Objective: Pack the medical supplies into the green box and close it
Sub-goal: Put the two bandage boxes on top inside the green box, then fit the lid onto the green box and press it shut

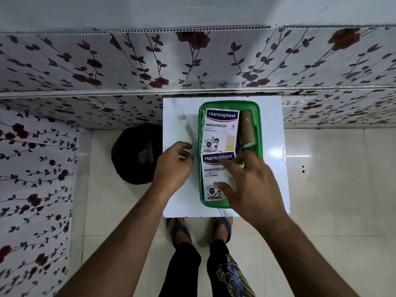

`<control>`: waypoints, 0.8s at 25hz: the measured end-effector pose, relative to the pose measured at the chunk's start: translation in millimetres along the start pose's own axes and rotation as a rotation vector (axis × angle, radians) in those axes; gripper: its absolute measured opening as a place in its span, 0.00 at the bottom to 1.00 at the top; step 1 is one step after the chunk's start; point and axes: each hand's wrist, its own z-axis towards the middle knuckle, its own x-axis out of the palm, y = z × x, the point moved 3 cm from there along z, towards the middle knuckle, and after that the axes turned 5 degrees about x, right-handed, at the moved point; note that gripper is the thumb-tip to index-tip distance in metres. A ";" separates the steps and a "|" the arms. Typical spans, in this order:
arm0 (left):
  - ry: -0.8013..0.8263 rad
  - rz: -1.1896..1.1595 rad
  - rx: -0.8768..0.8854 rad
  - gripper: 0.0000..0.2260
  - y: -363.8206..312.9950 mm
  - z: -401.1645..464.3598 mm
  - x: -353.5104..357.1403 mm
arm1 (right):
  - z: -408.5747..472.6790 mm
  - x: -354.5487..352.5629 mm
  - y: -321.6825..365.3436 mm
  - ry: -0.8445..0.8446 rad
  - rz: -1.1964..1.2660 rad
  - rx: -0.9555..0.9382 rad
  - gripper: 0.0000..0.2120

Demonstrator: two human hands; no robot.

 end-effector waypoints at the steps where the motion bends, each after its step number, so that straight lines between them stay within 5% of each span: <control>1: 0.008 0.019 -0.005 0.10 1.6 1.1 1.7 | 1.5 -10.1 -5.6 -0.087 0.086 0.069 0.23; 3: 0.025 0.040 -0.021 0.10 5.4 3.5 5.8 | 5.9 -25.3 -25.7 -0.185 0.149 0.277 0.20; 5: 0.060 0.034 -0.056 0.11 8.1 4.9 10.4 | 10.0 -18.9 -45.1 -0.018 0.085 0.418 0.19; 7: 0.089 0.038 -0.074 0.11 6.6 5.3 15.9 | 11.9 -5.5 -53.1 0.127 0.088 0.407 0.13; 20: 0.016 0.146 -0.008 0.10 -21.0 6.0 20.8 | -4.3 -40.8 -77.7 -0.045 0.360 0.385 0.10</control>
